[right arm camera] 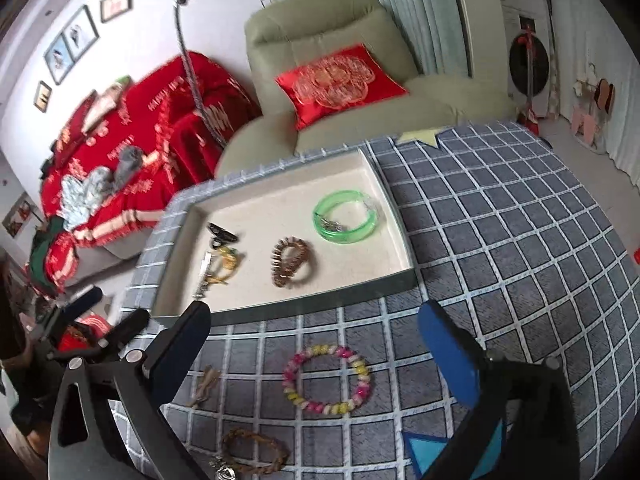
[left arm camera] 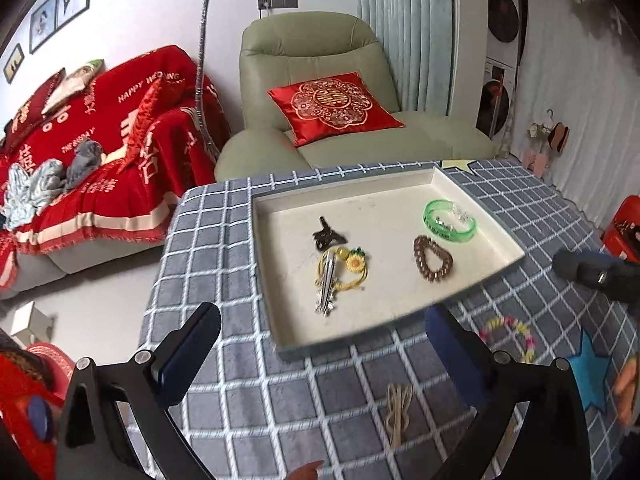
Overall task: Organize jewelry
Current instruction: 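Move both open tools back over the remaining jewelry on the tablecloth, then grasp the white bunny hair clip with left tool while right tool grasps braided brown bracelet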
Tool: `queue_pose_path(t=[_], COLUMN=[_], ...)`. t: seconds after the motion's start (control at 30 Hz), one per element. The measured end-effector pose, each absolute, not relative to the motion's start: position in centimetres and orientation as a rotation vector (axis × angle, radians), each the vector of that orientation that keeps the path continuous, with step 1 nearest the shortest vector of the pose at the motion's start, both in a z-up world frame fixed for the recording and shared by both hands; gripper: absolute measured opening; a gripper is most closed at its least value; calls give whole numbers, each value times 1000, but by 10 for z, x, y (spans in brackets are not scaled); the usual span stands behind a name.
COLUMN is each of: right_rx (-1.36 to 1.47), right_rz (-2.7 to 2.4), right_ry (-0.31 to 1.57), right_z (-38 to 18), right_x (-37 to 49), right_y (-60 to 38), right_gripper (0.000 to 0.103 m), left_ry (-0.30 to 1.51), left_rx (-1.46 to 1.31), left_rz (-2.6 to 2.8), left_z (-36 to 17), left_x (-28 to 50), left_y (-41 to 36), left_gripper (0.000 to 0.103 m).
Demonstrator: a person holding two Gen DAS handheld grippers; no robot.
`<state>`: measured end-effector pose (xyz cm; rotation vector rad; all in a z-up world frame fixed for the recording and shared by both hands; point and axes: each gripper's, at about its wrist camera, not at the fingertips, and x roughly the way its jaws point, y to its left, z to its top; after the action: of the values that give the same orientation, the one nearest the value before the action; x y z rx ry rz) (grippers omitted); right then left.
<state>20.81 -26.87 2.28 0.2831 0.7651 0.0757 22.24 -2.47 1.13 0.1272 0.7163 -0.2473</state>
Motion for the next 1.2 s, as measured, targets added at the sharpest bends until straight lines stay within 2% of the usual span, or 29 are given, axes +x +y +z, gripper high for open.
queue_pose_path(t=[0.5,1.2], right_rx=[299,153], right_rz=[87,38], right_ry=[884,1010], right_z=[-1,-42], right_x=[139,127], right_y=[-262,-232], right_gripper=[103,103], left_ry=[825,901], left_rx=[124,56], left_rz=[-263,-183], left_z=[-28,-50], left_x=[144,130], left_y=[-8,18], left_gripper=[103,103])
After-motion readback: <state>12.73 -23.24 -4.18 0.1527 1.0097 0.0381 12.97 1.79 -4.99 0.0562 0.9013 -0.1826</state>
